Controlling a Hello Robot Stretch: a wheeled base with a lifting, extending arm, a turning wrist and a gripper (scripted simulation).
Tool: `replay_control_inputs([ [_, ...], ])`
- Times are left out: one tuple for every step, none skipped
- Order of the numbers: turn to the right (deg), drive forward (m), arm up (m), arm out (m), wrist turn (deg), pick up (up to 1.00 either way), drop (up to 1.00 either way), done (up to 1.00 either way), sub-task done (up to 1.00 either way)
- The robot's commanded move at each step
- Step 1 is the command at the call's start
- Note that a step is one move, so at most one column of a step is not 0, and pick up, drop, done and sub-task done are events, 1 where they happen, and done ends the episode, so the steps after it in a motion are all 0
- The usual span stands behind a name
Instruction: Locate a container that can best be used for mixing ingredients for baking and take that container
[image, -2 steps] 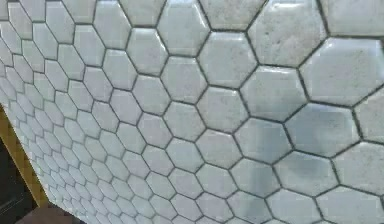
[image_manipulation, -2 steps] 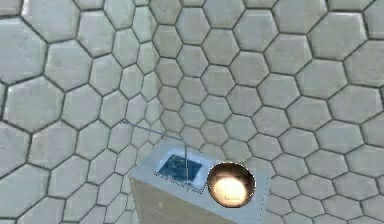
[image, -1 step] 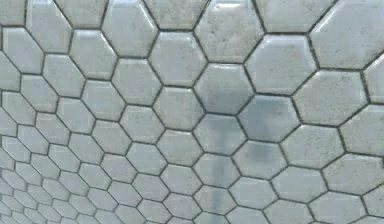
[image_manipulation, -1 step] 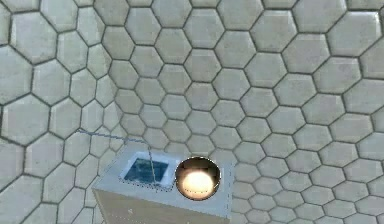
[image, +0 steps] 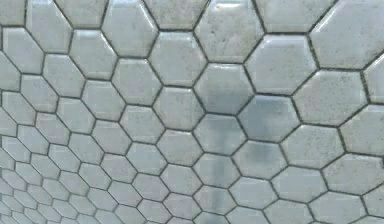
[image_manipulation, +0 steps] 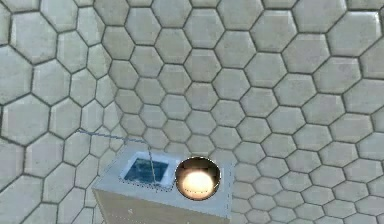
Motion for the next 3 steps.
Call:
replay_control_inputs([
  [0.0, 0.0, 0.32, 0.0, 0.0, 0.0, 0.0, 0.0, 0.0],
  [0.0, 0.0, 0.0, 0.22, 0.0, 0.0, 0.0, 0.0, 0.0],
  [0.0, 0.0, 0.0, 0.0, 45.0, 0.0, 0.0, 0.0, 0.0],
])
